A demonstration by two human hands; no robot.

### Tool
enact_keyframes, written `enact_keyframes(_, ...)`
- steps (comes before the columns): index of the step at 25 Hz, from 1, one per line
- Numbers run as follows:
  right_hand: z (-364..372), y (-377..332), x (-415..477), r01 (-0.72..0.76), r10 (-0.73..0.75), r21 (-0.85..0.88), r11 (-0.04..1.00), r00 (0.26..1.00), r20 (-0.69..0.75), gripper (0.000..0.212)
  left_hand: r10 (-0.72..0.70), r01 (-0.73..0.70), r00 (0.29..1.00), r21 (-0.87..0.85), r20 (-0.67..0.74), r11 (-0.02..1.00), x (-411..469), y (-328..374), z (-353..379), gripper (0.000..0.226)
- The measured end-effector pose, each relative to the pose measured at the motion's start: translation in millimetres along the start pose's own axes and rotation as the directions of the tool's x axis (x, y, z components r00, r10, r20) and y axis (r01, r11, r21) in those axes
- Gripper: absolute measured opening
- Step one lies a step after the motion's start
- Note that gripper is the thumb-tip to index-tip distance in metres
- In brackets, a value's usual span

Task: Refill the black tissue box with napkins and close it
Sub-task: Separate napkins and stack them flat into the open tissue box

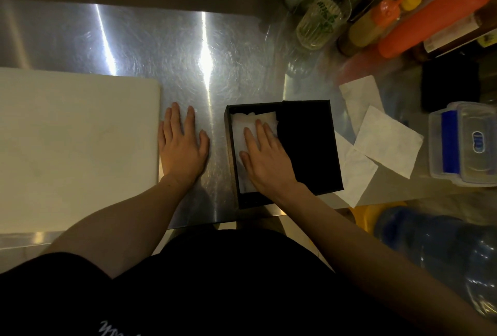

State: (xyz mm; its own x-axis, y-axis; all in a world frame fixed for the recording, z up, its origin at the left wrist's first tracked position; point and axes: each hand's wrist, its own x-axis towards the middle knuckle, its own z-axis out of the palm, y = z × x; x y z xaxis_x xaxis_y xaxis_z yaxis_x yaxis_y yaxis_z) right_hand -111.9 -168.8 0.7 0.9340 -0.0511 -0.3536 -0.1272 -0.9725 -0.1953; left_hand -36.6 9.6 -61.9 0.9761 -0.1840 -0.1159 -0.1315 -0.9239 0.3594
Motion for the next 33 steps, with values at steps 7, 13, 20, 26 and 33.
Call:
enact_keyframes(7, 12.8, 3.6, 9.7, 0.005, 0.005, -0.076, 0.997, 0.990, 0.139, 0.067, -0.008, 0.008, 1.000, 0.015, 0.010, 1.000, 0.3, 0.7, -1.0, 0.058)
enact_keyframes(13, 14.1, 3.7, 11.5, 0.011, -0.006, -0.037, 0.999, 0.991, 0.135, 0.067, -0.007, 0.006, 1.000, 0.025, 0.022, 1.000, 0.6, 0.1, -0.3, 0.058)
enact_keyframes(20, -19.4, 0.2, -4.6, 0.070, -0.034, 0.281, 0.957, 0.991, -0.132, 0.052, 0.025, -0.027, 0.999, 0.072, 0.020, 0.997, -1.0, -1.8, 1.0, 0.059)
enact_keyframes(26, -38.0, 25.5, -41.8, 0.077, 0.091, 0.440, 0.895, 0.933, -0.348, 0.044, 0.061, -0.065, 0.997, 0.099, 0.044, 0.993, -1.2, -4.3, 1.4, 0.060)
enact_keyframes(33, -34.0, 76.7, -88.5, 0.049, 0.275, 0.551, 0.833, 0.827, -0.490, 0.033, 0.088, -0.098, 0.988, 0.080, 0.129, 0.992, -34.1, -7.0, 2.0, 0.061)
